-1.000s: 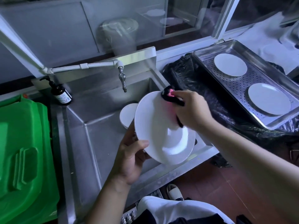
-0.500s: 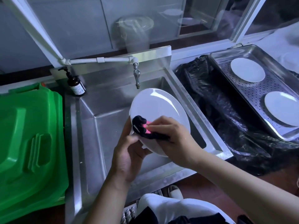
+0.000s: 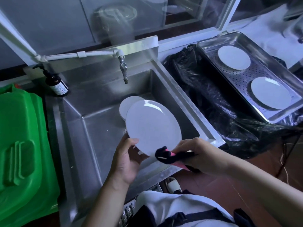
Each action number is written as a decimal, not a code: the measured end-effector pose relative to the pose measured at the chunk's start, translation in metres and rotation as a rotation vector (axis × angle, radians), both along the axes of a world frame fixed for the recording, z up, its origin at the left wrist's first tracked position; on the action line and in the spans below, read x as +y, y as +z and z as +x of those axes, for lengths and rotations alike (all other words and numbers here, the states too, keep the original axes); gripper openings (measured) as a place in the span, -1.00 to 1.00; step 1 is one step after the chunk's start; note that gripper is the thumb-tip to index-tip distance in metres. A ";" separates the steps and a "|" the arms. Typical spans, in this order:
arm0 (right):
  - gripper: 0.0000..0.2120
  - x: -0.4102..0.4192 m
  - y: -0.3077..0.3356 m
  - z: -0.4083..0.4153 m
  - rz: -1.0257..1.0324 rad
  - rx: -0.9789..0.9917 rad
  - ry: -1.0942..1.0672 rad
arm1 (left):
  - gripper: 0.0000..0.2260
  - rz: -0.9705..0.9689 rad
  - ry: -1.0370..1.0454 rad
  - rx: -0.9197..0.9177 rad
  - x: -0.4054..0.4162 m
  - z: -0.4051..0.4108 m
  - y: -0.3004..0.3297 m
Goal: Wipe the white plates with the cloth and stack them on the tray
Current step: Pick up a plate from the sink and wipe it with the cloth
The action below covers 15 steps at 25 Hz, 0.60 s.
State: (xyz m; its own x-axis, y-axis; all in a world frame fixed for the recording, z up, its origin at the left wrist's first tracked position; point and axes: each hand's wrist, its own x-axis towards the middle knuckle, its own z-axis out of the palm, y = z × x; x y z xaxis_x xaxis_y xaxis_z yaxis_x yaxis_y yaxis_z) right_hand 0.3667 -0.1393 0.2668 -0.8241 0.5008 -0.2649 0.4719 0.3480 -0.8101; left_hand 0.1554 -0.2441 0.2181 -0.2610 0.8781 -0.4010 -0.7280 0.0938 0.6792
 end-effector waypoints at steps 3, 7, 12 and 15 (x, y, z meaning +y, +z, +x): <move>-0.71 0.017 -0.017 0.034 0.093 -0.212 -0.074 | -0.64 -0.072 0.003 -0.015 -0.005 -0.003 -0.014; -0.55 0.041 -0.083 0.065 0.572 -0.362 -0.319 | -0.69 -0.153 0.020 0.050 -0.016 -0.010 -0.025; -0.60 0.001 -0.177 0.090 0.562 -0.476 -0.224 | -0.62 -0.118 -0.022 0.065 -0.032 -0.009 -0.021; -0.58 -0.010 -0.177 0.093 0.492 -0.452 -0.315 | -0.66 -0.097 -0.032 0.032 -0.037 -0.007 -0.021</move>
State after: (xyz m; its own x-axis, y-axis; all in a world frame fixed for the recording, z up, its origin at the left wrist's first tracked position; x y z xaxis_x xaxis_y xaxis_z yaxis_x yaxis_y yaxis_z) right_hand 0.4598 -0.1489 0.0895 -0.4856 0.8440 -0.2279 0.8600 0.4143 -0.2980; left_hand 0.1489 -0.2810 0.1967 -0.2472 0.8437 -0.4765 -0.7017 0.1832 0.6886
